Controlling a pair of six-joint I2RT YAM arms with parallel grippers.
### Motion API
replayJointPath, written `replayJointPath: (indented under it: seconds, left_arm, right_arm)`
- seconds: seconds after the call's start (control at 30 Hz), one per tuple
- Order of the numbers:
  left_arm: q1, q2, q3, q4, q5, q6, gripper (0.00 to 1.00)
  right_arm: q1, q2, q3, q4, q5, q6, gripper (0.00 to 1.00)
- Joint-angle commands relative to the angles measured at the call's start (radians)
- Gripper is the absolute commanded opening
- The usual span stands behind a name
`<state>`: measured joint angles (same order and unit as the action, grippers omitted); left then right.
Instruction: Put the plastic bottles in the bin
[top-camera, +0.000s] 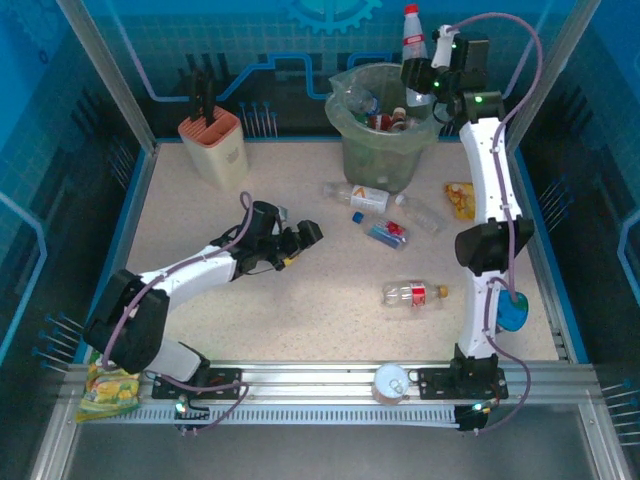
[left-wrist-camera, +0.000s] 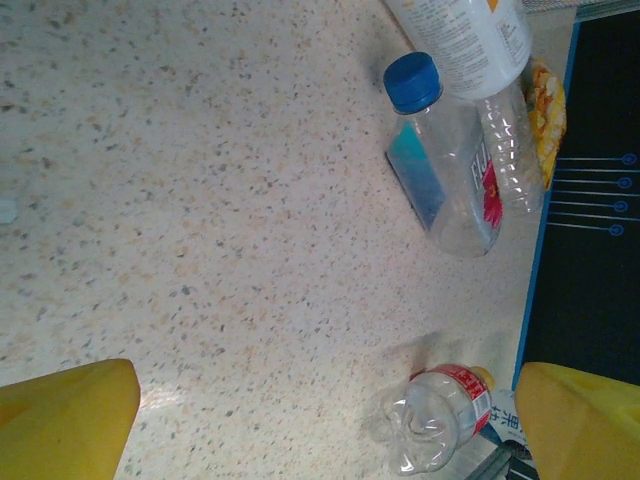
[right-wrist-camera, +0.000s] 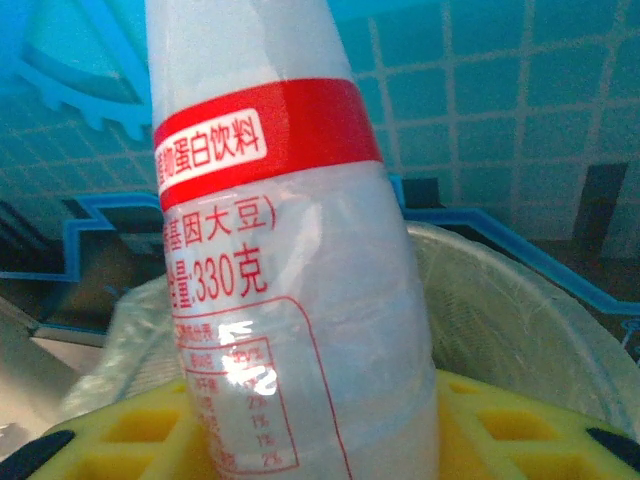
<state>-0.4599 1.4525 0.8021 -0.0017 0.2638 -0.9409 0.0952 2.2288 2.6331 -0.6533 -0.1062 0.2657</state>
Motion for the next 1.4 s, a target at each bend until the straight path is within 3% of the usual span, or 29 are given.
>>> replayJointPath:
  seconds: [0.0, 0.2, 0.43, 0.5, 0.93, 1.13, 1.37]
  left_arm:
    - [0.007, -0.062, 0.011, -0.074, -0.038, 0.022, 0.97]
    - [0.008, -0.069, 0.007, -0.086, -0.045, 0.017, 0.97]
    - [0.007, -0.063, 0.009, -0.084, -0.049, 0.014, 0.97]
    - [0.008, -0.059, 0.009, -0.084, -0.047, 0.012, 0.97]
    - [0.008, -0.043, 0.005, -0.060, -0.039, 0.005, 0.97]
    - [0.009, -0.029, -0.003, -0.044, -0.032, 0.005, 0.97]
    - [0.009, -0.015, -0.009, -0.034, -0.031, 0.014, 0.98]
  right_arm:
    - [0.010, 0.067, 0.059, 0.014, 0.063, -0.047, 0.48]
    - [0.011, 0.092, 0.049, -0.014, 0.096, -0.074, 0.55]
    - [0.022, 0.113, 0.044, -0.026, 0.103, -0.118, 0.87]
    - [0.028, 0.106, 0.048, -0.026, 0.102, -0.131, 0.91]
    - [0.050, -0.044, 0.036, -0.097, 0.083, -0.207, 1.00]
    - [0.039, -0.163, -0.077, -0.166, 0.090, -0.182, 1.00]
    - [0.026, -0.350, -0.309, -0.317, 0.165, -0.031, 1.00]
